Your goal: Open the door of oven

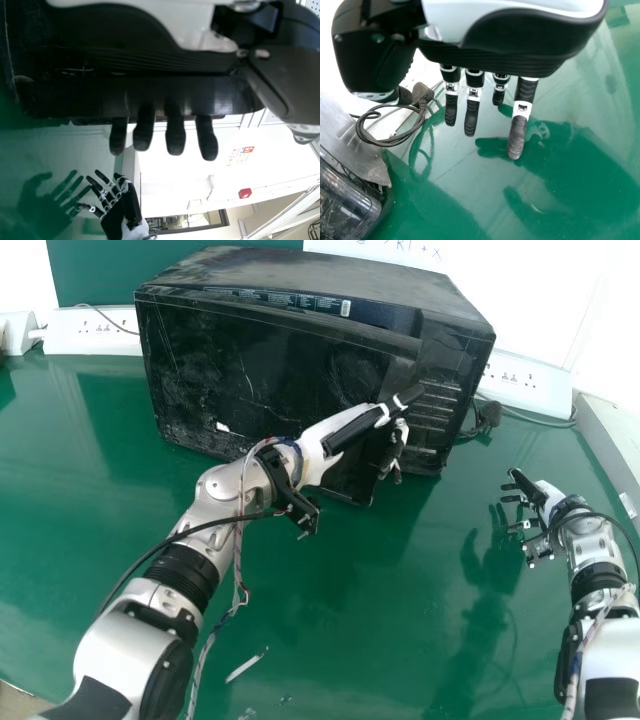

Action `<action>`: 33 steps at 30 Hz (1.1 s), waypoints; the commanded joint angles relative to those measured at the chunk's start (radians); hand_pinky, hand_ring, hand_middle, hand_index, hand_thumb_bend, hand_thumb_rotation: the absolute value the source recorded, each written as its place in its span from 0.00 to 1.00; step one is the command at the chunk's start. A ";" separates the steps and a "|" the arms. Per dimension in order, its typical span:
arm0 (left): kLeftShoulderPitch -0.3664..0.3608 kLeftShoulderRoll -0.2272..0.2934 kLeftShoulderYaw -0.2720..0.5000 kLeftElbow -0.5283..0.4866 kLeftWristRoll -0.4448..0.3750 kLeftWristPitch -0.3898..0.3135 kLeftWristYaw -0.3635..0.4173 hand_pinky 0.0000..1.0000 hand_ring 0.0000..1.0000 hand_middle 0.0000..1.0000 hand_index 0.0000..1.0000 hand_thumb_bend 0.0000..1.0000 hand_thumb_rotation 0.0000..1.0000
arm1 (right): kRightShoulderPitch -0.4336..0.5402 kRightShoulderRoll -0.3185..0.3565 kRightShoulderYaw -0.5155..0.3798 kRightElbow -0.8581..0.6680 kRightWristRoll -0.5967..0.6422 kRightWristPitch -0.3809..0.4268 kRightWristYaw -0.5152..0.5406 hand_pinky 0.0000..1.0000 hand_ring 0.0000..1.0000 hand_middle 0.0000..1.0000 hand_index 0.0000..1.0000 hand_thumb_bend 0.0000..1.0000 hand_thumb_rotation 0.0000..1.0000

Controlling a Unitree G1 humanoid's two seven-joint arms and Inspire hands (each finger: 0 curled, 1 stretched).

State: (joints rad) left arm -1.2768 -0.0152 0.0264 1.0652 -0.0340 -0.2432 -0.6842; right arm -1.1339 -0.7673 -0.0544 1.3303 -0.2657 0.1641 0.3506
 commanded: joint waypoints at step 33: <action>0.339 0.093 -0.085 -0.889 -0.161 0.253 -0.104 0.01 0.04 0.09 0.09 0.82 0.77 | 0.043 0.044 0.002 0.028 0.018 0.008 0.028 0.64 0.69 0.75 0.85 0.54 0.47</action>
State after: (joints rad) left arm -0.8933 0.0921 -0.0529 0.3252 -0.1293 0.0874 -0.7585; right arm -1.1336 -0.7627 -0.0567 1.3292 -0.2546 0.1499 0.3369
